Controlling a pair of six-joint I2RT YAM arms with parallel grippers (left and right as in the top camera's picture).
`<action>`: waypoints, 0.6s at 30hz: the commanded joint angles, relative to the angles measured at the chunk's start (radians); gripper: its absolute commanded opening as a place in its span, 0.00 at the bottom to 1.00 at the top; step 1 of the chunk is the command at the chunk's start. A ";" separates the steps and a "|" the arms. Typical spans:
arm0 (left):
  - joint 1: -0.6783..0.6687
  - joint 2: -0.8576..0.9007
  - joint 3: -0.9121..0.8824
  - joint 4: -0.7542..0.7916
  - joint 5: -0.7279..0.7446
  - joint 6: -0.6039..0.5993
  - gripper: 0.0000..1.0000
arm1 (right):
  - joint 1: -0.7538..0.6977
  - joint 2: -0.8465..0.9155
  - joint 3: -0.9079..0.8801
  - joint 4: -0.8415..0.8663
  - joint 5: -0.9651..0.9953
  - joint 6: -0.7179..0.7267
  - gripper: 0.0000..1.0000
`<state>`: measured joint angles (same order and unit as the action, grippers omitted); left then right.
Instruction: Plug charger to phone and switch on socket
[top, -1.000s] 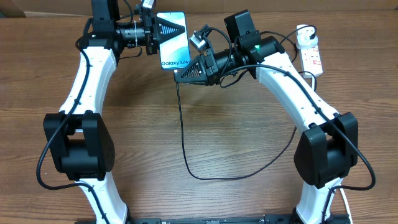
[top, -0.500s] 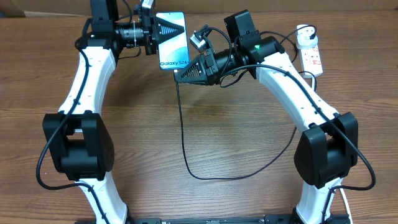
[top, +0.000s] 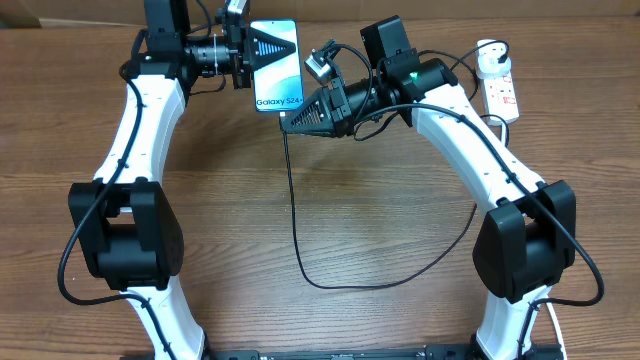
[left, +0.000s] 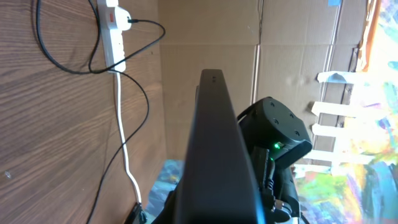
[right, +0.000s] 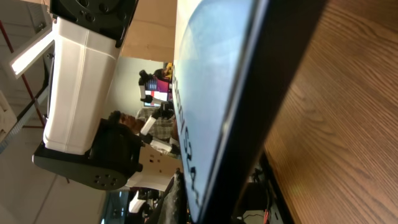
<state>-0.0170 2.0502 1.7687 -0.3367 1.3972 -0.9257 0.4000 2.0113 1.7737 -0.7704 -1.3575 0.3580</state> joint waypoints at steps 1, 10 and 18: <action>-0.010 -0.009 -0.001 -0.002 0.123 -0.007 0.04 | -0.002 -0.023 0.012 0.017 0.010 -0.010 0.04; -0.029 -0.009 -0.001 -0.003 0.149 0.048 0.04 | 0.005 -0.023 0.012 0.025 0.010 -0.005 0.04; -0.045 -0.009 -0.001 -0.003 0.080 0.094 0.04 | 0.014 -0.023 0.012 0.132 0.010 0.111 0.04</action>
<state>-0.0132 2.0502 1.7691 -0.3340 1.4342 -0.8886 0.4084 2.0113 1.7660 -0.7067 -1.3632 0.4065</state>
